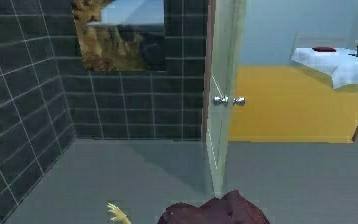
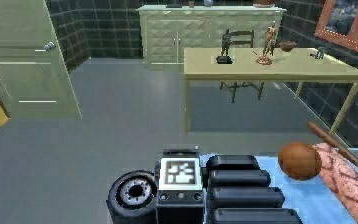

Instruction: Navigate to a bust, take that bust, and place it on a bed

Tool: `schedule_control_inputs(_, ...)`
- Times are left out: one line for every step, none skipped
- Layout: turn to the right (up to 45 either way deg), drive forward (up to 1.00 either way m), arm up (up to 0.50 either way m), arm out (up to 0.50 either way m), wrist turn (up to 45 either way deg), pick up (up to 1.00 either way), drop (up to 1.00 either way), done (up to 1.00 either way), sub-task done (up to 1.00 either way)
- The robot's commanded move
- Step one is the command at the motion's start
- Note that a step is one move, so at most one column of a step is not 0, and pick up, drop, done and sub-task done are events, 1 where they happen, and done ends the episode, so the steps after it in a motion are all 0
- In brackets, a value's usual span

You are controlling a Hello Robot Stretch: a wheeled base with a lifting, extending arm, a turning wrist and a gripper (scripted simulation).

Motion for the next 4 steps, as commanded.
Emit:
schedule_control_inputs(18.0,0.0,0.0,0.0,0.0,0.0,0.0,0.0,0.0)
schedule_control_inputs(0.0,0.5,0.0,0.0,0.0,0.0,0.0,0.0,0.0)
schedule_control_inputs(45.0,0.0,0.0,0.0,0.0,0.0,0.0,0.0,0.0)
schedule_control_inputs(27.0,0.0,0.0,0.0,0.0,0.0,0.0,0.0,0.0)
